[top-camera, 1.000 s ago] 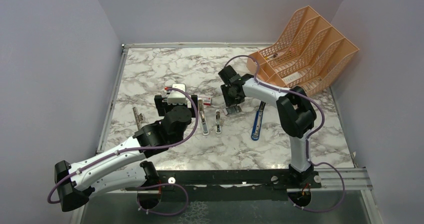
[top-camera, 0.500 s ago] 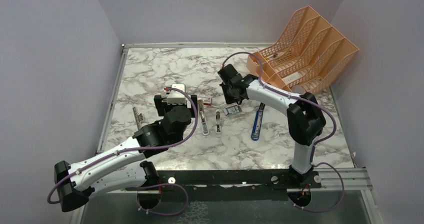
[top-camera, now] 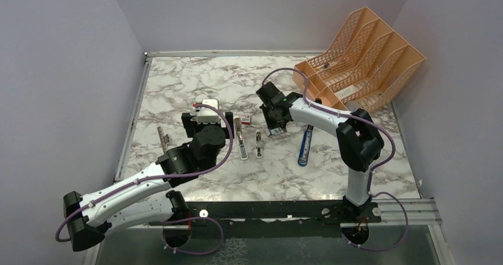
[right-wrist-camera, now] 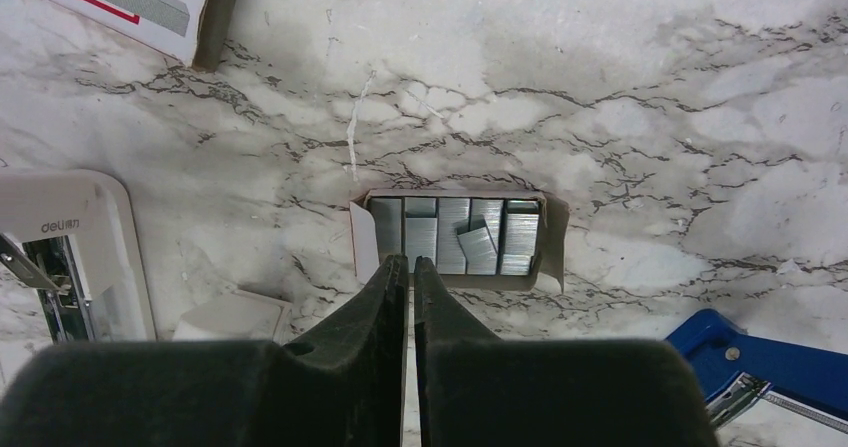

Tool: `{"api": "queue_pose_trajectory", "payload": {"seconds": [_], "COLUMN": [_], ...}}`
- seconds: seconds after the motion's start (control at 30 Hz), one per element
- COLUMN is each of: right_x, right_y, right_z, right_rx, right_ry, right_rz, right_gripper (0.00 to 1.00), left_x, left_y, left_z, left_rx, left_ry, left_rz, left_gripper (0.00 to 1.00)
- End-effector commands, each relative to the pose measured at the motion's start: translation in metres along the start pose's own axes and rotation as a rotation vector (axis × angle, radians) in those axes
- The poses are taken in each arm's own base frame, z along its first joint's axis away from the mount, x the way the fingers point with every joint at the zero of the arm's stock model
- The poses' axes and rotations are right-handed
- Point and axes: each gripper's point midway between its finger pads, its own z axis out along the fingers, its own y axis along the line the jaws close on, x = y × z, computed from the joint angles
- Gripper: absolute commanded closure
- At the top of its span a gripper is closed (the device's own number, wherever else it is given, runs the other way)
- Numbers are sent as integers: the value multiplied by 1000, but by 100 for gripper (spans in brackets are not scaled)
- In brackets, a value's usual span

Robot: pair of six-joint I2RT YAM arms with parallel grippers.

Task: Load the staples into the stapler

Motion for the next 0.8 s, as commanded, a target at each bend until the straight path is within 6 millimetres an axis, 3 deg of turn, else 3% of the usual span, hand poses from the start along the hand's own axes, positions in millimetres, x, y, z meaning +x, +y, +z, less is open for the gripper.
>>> {"api": "queue_pose_trajectory", "payload": {"seconds": [0.0,0.17,0.43,0.77], "right_x": [11,13,12,18], "right_y": [1,0,2,1], "right_z": [9,14,16,24], "right_rx": [19,29,20,31], "right_ry": [33,43,34,56], "right_rz": [3,4,5,2], "right_gripper": [92,95,75,70], "left_x": [-12,-13,-14,-12], "left_y": [3,5,5,4], "left_z": [-3,-5,-5,-4], "left_rx": [4,5,5,4], "left_ry": [-22,-28,-28,-24], "left_rz": [-38,-47,-42,-34], "left_gripper": [1,1,1,1]}}
